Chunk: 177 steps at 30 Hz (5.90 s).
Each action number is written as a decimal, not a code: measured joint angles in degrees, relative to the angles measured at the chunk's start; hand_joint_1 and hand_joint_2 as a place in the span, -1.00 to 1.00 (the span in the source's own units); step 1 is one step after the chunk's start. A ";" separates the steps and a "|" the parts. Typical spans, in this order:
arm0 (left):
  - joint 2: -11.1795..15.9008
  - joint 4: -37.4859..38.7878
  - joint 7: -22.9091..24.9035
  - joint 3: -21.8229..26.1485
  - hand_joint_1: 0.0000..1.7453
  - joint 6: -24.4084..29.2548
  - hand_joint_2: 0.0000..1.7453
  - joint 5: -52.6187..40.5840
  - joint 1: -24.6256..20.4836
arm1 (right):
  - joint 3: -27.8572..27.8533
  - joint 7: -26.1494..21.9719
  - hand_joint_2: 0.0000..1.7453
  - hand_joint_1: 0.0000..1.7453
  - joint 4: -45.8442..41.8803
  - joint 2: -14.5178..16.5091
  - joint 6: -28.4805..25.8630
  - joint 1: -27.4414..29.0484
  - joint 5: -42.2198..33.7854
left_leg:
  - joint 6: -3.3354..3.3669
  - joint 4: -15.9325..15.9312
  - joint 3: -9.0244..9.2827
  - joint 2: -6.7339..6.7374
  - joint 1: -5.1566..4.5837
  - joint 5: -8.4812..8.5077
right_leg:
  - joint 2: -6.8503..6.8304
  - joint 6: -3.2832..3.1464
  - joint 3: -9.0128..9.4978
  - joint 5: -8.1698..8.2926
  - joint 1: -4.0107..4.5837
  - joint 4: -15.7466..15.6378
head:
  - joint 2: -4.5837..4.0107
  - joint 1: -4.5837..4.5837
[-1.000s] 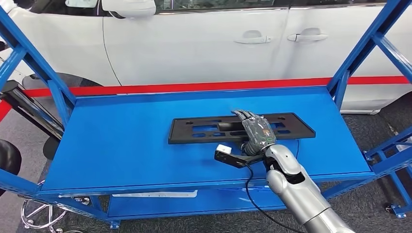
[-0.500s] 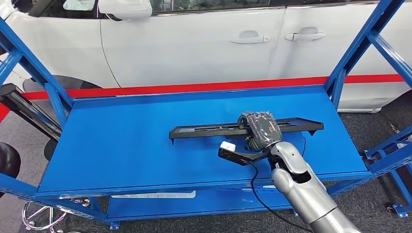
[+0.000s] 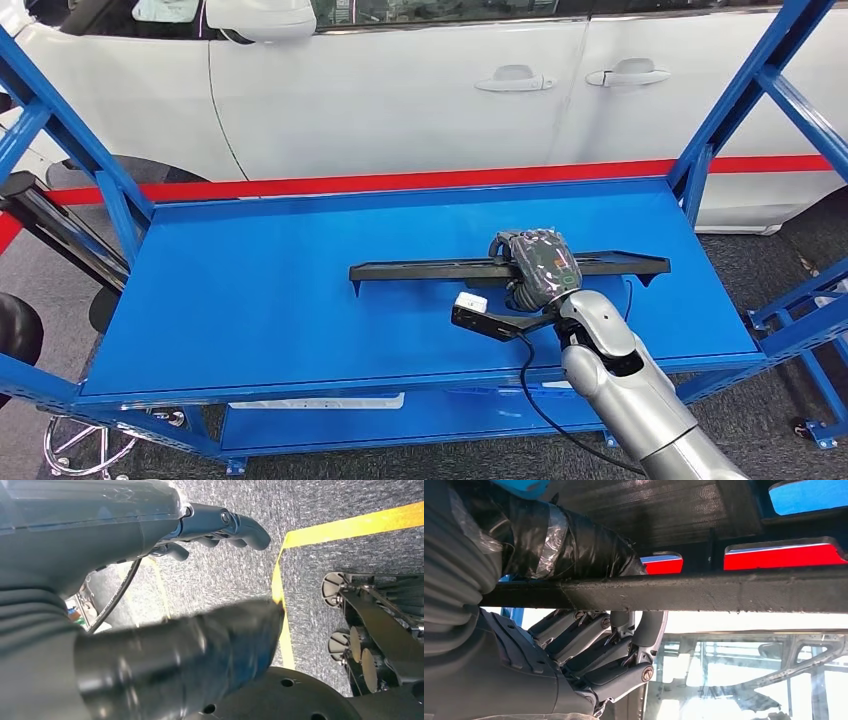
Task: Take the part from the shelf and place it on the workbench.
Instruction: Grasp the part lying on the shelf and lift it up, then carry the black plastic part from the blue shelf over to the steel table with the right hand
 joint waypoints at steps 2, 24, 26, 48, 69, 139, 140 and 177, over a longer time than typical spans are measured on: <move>0.02 -0.03 -0.08 0.00 -1.00 0.15 1.00 0.13 0.00 | 0.00 0.00 1.00 1.00 -0.08 -0.17 0.02 0.03 -0.10 | 0.01 0.02 0.00 0.00 0.00 -0.01 | 0.00 0.00 0.00 0.00 0.00 0.00 | 0.00 0.00; 0.19 -0.03 0.21 -1.17 -1.00 4.54 1.00 0.46 0.06 | -10.13 -3.43 1.00 1.00 -15.88 -3.91 4.78 0.15 -19.55 | 0.20 0.32 -0.28 -0.06 -0.08 -0.14 | -0.14 0.09 -0.12 0.04 -0.15 -0.06 | 0.00 -0.01; 0.19 -0.03 0.18 -1.52 -1.00 4.99 1.00 0.39 0.06 | -12.06 -3.47 1.00 1.00 -18.45 -4.11 5.54 -0.52 -19.79 | 0.40 0.52 -0.38 -0.08 -0.13 -0.26 | -0.18 0.17 -0.13 0.05 -0.20 -0.06 | 0.00 -0.01; -0.40 -0.03 -0.32 -3.45 -1.00 5.40 1.00 0.39 -0.13 | -14.38 -4.50 1.00 1.00 -25.13 -7.09 6.21 -2.06 -18.58 | 0.80 0.67 -1.16 0.30 1.25 0.91 | -0.36 3.38 -0.05 -1.27 -1.97 4.17 | 0.00 0.02; 3.72 0.43 3.05 -8.24 -1.00 0.41 1.00 0.29 -1.21 | -6.43 -0.15 1.00 1.00 -26.27 4.25 10.53 -13.59 -20.96 | 1.80 -0.62 -0.51 1.47 -0.10 1.19 | -0.46 1.48 -7.62 -6.61 -0.48 13.07 | 0.00 0.05; 3.24 0.88 2.35 -14.16 -1.00 1.96 1.00 3.98 -1.08 | -9.70 2.74 1.00 1.00 -26.45 1.82 16.05 -12.50 -30.41 | -0.61 0.86 -6.67 -1.10 0.10 5.92 | 2.31 0.60 5.52 -4.77 -0.52 0.14 | 0.00 0.07; 3.43 0.95 2.30 -14.15 -1.00 1.91 1.00 4.08 -0.94 | -9.40 2.62 1.00 1.00 -26.25 1.97 15.87 -12.51 -30.06 | -1.00 0.52 -6.86 -1.58 0.16 6.65 | 1.78 0.28 5.18 -4.38 -0.54 -0.06 | 0.00 0.08; 5.24 1.19 1.53 -14.16 -1.00 0.65 1.00 6.80 -0.45 | -6.64 1.57 1.00 1.00 -21.27 5.09 15.36 -14.21 -28.68 | -2.58 13.62 -11.30 -0.37 0.46 -3.79 | -1.95 -2.54 0.90 0.91 0.03 -1.67 | 0.00 -0.34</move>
